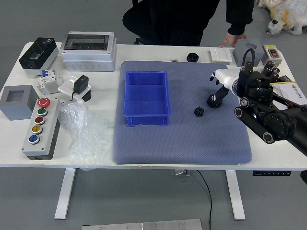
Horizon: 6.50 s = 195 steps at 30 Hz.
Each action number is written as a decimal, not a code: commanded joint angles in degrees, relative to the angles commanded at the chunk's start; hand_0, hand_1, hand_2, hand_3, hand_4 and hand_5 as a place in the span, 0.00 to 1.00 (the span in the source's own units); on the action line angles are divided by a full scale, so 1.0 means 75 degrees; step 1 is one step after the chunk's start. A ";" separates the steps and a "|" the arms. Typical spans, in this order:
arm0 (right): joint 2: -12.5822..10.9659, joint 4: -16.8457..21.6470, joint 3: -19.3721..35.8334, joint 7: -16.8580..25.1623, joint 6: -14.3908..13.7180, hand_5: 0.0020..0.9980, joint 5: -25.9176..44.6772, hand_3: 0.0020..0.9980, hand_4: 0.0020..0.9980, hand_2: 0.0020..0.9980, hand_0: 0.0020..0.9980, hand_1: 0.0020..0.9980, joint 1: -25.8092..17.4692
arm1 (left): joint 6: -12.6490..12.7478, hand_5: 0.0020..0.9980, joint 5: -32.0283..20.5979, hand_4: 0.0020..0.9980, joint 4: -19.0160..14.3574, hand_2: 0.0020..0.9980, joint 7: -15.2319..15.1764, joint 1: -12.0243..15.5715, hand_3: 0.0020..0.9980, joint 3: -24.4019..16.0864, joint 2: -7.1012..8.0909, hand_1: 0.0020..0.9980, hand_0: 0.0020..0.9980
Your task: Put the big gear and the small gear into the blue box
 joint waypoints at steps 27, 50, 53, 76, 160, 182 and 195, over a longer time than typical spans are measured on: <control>0.0013 -0.0779 0.0102 0.0612 -0.0270 0.17 0.0628 0.85 0.81 0.81 0.71 0.70 -0.0105 | 0.0001 0.37 0.0022 0.61 -0.0002 0.83 -0.0002 0.0033 0.78 -0.0026 -0.0015 0.84 0.87; 0.0218 -0.1100 0.0017 0.0626 -0.0230 0.18 0.0865 0.85 0.81 0.80 0.71 0.70 -0.0125 | -0.0001 0.37 0.0030 0.61 -0.0005 0.83 -0.0002 0.0007 0.78 -0.0047 -0.0037 0.84 0.87; 0.0230 -0.1137 0.0007 0.0628 -0.0221 0.18 0.0887 0.85 0.81 0.80 0.71 0.70 -0.0118 | -0.0001 0.37 0.0025 0.61 -0.0004 0.83 -0.0002 0.0002 0.78 -0.0043 -0.0039 0.84 0.87; 0.0339 -0.1297 -0.0197 0.0625 -0.0383 0.19 0.0905 0.71 0.76 0.68 0.58 0.58 -0.0110 | -0.0002 0.37 0.0025 0.61 -0.0004 0.83 0.0000 -0.0024 0.79 -0.0035 -0.0045 0.84 0.87; 0.0419 0.1822 -0.0408 -0.0592 0.0708 0.17 0.0136 0.60 0.51 0.43 0.34 0.34 0.0847 | -0.0011 0.37 0.0087 0.61 0.0010 0.83 0.0030 0.0195 0.79 -0.0149 0.0504 0.84 0.87; 0.1599 0.1202 -0.0667 -0.0491 0.0601 0.18 0.0418 0.60 0.52 0.43 0.34 0.35 0.1401 | -0.0013 0.37 -0.0040 0.61 0.0018 0.83 0.0038 0.0027 0.79 0.0118 0.0483 0.84 0.87; 0.2000 0.0782 -0.0590 -0.0369 0.0428 0.19 0.0618 0.60 0.52 0.43 0.34 0.35 0.1444 | -0.0007 0.37 -0.0100 0.61 0.0022 0.83 0.0040 -0.0057 0.79 0.0305 0.0425 0.84 0.87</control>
